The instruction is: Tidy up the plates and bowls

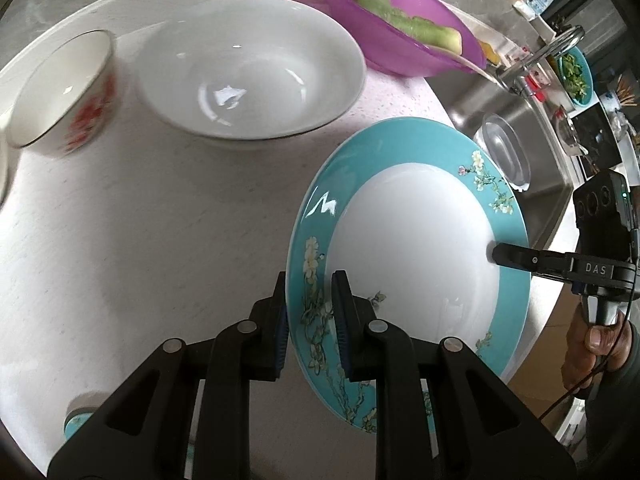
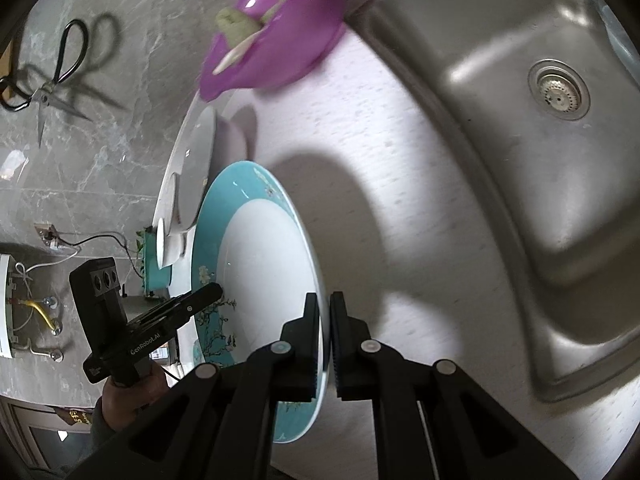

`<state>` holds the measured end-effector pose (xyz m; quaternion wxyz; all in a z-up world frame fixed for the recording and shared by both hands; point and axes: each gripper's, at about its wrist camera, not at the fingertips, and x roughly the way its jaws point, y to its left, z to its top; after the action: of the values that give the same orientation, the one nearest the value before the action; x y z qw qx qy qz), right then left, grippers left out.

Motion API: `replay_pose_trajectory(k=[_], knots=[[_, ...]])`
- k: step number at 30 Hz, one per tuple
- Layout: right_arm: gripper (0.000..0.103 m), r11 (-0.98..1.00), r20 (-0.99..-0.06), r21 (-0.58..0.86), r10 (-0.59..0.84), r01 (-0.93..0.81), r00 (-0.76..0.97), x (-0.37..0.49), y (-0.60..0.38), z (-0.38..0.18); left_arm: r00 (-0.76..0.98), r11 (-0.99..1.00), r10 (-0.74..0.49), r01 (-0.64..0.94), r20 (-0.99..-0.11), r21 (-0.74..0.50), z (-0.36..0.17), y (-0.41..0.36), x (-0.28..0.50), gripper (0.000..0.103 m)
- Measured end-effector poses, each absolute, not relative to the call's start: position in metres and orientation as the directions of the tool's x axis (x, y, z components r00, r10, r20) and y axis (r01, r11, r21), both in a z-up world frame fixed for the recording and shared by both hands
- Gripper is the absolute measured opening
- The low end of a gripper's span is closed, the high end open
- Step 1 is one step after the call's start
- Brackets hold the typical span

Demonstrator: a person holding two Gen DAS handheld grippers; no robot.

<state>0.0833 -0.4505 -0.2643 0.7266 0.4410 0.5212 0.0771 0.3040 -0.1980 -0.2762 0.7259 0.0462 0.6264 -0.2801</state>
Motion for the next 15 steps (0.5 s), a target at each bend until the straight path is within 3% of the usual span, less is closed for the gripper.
replay_pose_trajectory(k=[15], knots=[[0.01,0.648,-0.679,0.73,0.647,0.219,0.346,0.098,-0.334,-0.236,0.165,0.905,-0.319,0.346,-0.933,-0.249,-0.24,-0.042,0.266,0.018]])
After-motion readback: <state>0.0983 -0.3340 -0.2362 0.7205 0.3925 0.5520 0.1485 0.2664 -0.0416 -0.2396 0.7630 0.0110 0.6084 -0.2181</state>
